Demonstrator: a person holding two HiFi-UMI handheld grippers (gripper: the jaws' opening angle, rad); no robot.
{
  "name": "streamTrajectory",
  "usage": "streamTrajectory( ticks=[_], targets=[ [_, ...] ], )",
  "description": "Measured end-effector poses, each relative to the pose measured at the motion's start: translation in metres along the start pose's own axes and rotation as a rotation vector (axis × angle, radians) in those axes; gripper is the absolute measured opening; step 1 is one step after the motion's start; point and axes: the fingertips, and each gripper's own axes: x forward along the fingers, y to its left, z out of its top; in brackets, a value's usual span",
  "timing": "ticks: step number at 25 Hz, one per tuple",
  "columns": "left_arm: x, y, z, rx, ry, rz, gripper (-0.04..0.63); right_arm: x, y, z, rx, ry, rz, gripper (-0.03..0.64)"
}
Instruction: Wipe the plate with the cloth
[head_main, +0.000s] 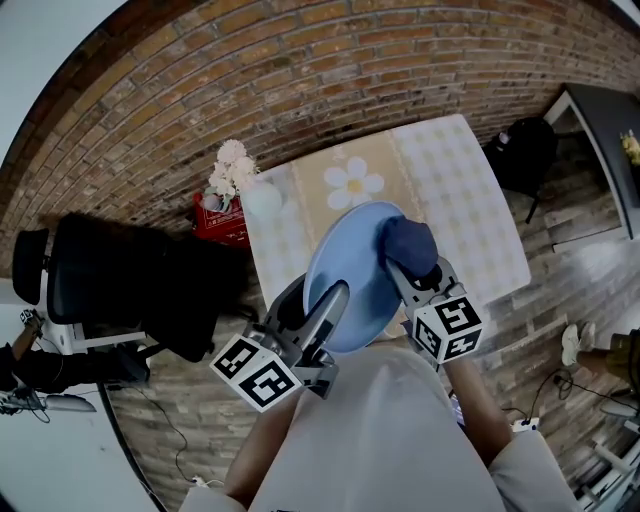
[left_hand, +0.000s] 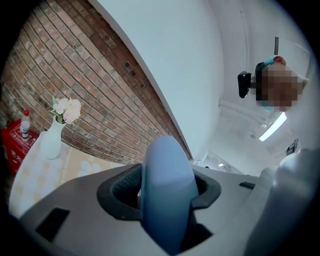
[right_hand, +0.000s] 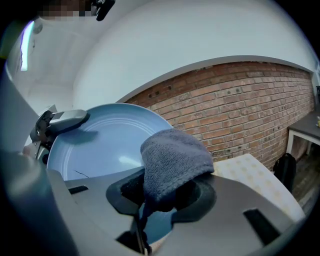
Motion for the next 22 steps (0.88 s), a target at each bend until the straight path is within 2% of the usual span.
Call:
streamTrajectory(
  ticks=[9, 16, 22],
  targets=[
    [0.008, 0.012, 0.015, -0.034, -0.050, 0.025, 0.218, -0.005, 0.008, -0.032, 0.016, 0.089, 0.011, 0.143],
    [0.015, 0.019, 0.023, -0.045, -0.068, 0.044, 0.218, -0.008, 0.023, -0.045, 0.029, 0.119, 0.043, 0.143],
    [0.016, 0.027, 0.024, -0.052, -0.085, 0.071, 0.218, -0.009, 0.044, -0.049, 0.021, 0.137, 0.104, 0.143]
  ],
)
